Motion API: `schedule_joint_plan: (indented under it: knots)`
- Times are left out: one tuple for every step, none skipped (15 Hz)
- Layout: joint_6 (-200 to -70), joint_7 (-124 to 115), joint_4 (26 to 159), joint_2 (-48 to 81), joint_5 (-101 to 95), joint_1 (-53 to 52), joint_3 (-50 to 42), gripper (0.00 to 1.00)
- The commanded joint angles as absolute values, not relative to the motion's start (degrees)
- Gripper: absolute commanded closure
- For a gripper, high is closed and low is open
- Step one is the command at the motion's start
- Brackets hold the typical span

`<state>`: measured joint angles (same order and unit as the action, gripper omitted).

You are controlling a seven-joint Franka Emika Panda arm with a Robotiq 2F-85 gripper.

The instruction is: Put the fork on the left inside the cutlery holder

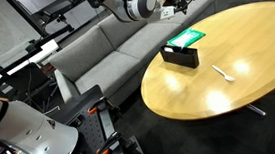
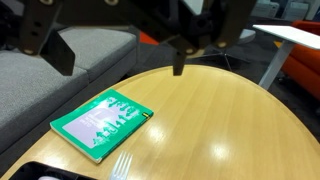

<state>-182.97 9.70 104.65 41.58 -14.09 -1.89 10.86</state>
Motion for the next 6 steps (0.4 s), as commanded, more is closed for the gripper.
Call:
schedule_joint_plan:
  knots:
    - [-177.1, 10.1, 112.7, 32.4, -12.7, -0.8, 11.4, 0.00]
    - [-175.9, 10.3, 113.5, 31.2, -12.5, -0.8, 11.4, 0.00]
    - [-174.8, 10.5, 114.2, 30.1, -12.2, -0.9, 11.4, 0.00]
    - [-173.5, 10.3, 114.7, 29.1, -12.1, -1.4, 10.7, 0.00]
    - [-172.6, 10.3, 115.2, 28.3, -11.9, -1.7, 10.4, 0.00]
    - [-172.0, 10.3, 115.6, 27.6, -11.7, -1.9, 10.2, 0.00]
